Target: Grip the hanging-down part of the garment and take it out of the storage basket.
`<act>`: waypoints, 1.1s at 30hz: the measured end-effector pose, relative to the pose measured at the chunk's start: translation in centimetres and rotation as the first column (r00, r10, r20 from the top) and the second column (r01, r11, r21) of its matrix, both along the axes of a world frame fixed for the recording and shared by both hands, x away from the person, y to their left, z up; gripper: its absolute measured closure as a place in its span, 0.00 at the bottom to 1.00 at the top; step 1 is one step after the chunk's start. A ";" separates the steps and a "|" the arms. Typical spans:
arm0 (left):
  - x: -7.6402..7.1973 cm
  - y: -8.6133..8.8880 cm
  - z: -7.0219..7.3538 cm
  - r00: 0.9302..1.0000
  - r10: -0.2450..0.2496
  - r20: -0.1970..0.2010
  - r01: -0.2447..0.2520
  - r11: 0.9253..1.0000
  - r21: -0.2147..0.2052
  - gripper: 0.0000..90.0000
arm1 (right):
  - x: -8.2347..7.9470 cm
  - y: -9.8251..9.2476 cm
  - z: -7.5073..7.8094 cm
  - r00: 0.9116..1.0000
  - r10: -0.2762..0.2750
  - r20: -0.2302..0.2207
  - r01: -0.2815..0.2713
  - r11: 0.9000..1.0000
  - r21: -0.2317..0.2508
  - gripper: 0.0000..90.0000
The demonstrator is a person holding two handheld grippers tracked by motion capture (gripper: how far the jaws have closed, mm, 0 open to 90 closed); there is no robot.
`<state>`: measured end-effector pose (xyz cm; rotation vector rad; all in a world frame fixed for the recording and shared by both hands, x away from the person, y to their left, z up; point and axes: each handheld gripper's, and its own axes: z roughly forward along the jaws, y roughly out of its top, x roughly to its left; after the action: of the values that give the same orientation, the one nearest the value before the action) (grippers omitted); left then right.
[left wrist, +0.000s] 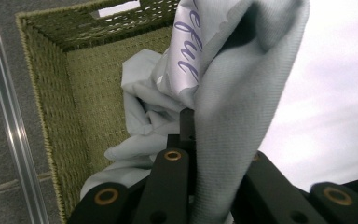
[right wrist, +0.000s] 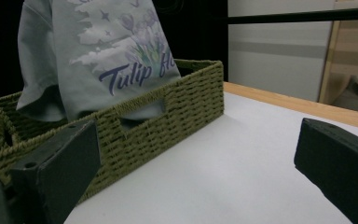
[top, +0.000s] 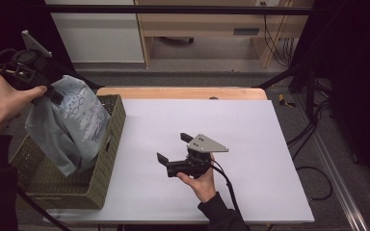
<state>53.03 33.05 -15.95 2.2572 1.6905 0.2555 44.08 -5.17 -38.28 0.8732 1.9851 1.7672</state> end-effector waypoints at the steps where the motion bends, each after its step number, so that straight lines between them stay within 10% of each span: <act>1: 0.0 -0.2 0.0 1.000 -0.007 -0.002 0.007 1.000 0.004 0.96 | 0.2 0.5 0.1 1.000 0.006 -0.005 -0.006 1.000 0.004 0.01; 33: -0.1 -0.2 -0.1 1.000 -0.020 -0.008 0.020 1.000 0.006 0.96 | 2.6 12.1 0.8 0.991 0.134 -0.018 -0.134 0.991 -0.006 0.03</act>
<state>52.89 32.80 -16.05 2.2807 1.6728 0.2474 46.68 6.91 -37.45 0.7724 2.1049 1.8283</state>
